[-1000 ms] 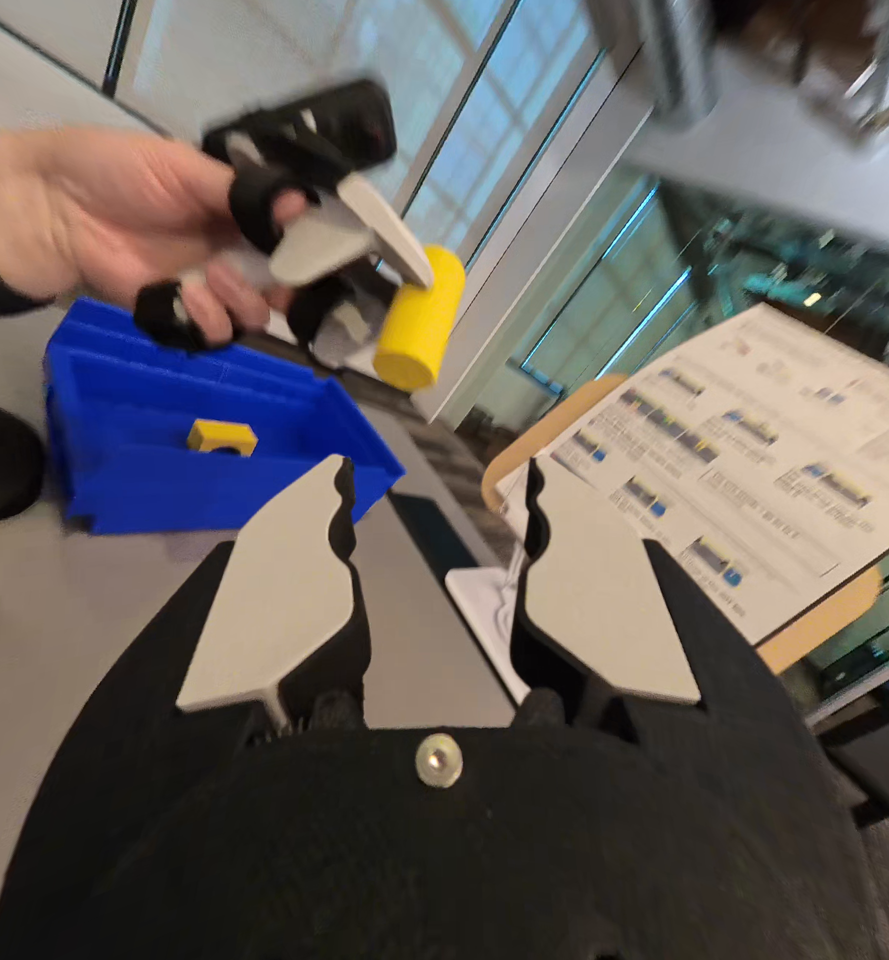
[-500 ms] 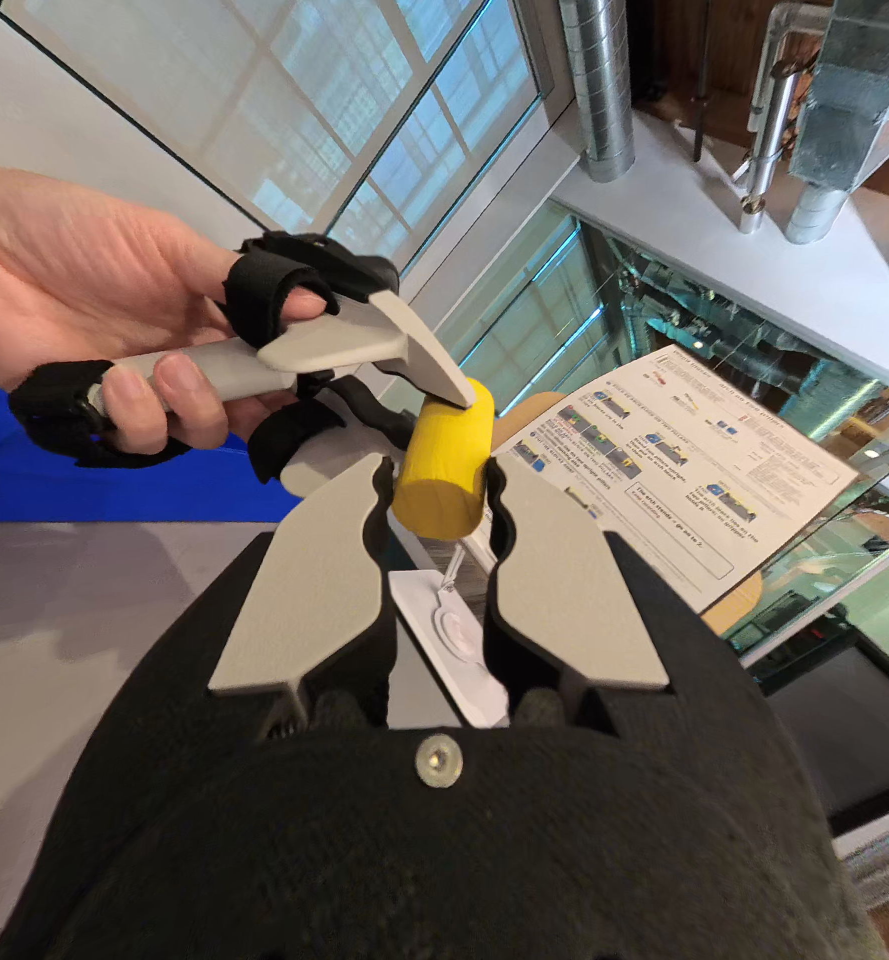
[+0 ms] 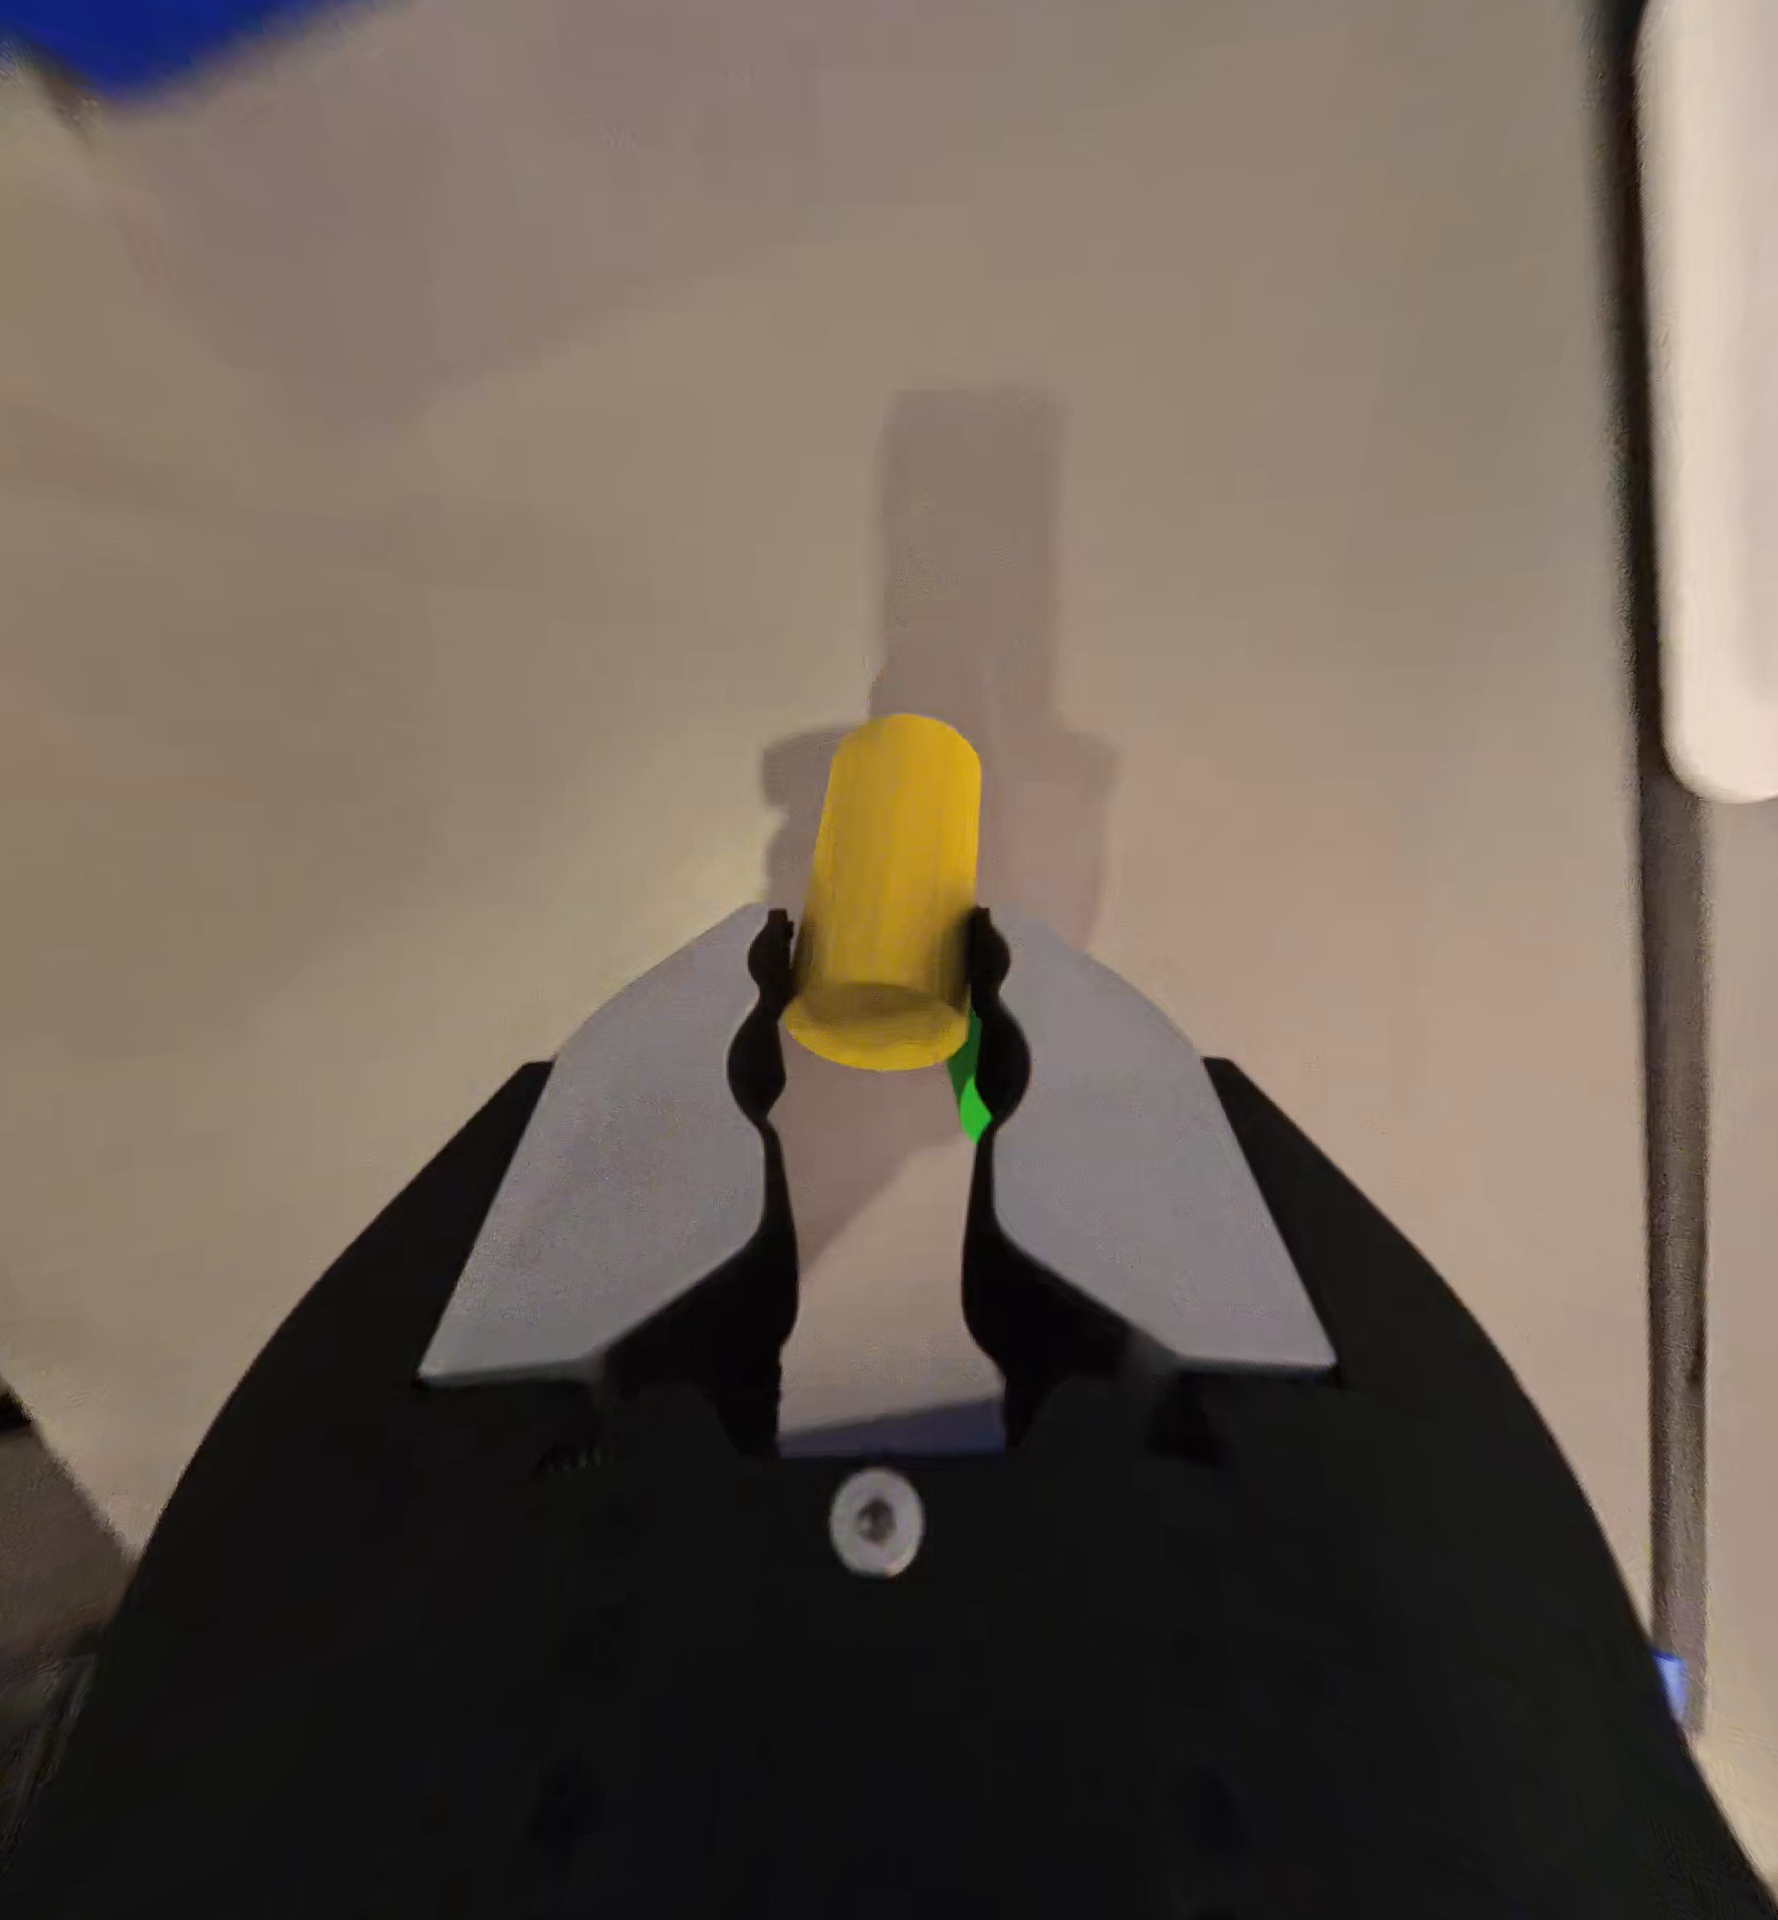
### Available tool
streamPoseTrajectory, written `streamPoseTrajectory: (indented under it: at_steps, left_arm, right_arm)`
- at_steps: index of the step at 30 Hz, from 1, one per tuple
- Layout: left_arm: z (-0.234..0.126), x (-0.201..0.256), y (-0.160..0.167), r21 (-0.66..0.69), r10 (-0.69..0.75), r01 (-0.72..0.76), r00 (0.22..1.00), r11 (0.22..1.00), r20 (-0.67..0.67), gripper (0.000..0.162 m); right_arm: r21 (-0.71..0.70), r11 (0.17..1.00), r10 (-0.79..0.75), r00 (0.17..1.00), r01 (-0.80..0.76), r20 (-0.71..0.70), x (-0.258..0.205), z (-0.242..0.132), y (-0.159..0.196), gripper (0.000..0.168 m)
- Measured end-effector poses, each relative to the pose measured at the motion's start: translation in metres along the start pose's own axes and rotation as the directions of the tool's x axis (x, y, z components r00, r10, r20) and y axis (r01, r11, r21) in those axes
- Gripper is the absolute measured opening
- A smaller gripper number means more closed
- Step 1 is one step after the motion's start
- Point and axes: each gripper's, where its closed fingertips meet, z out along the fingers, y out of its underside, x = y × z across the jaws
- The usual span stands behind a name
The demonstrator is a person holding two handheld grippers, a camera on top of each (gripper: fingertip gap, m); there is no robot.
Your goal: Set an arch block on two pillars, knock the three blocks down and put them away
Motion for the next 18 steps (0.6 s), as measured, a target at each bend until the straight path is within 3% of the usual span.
streamPoseTrajectory:
  at_steps: [3,6,13,18]
  left_arm:
    - [-0.019,-0.006,0.001,-0.057,-0.044,0.043,0.999,0.997,-0.016,0.035]
    - [-0.037,-0.019,-0.007,-0.022,-0.059,0.059,0.998,0.998,0.025,0.035]
    - [-0.065,-0.057,0.005,-0.129,-0.014,0.04,0.979,0.991,0.201,0.036]
    - [-0.072,-0.085,0.027,-0.251,0.027,0.059,0.945,0.966,0.325,0.037]
  right_arm:
    - [-0.243,0.97,-0.002,0.999,0.012,0.042,0.002,0.031,0.016,0.035]
    - [-0.364,0.931,-0.007,0.998,0.032,0.068,0.0,0.043,0.021,0.035]
    - [-0.479,0.877,-0.011,0.998,0.036,0.055,0.007,0.054,0.019,0.035]
    - [-0.476,0.878,-0.024,0.998,0.05,0.06,0.008,0.063,0.012,0.035]
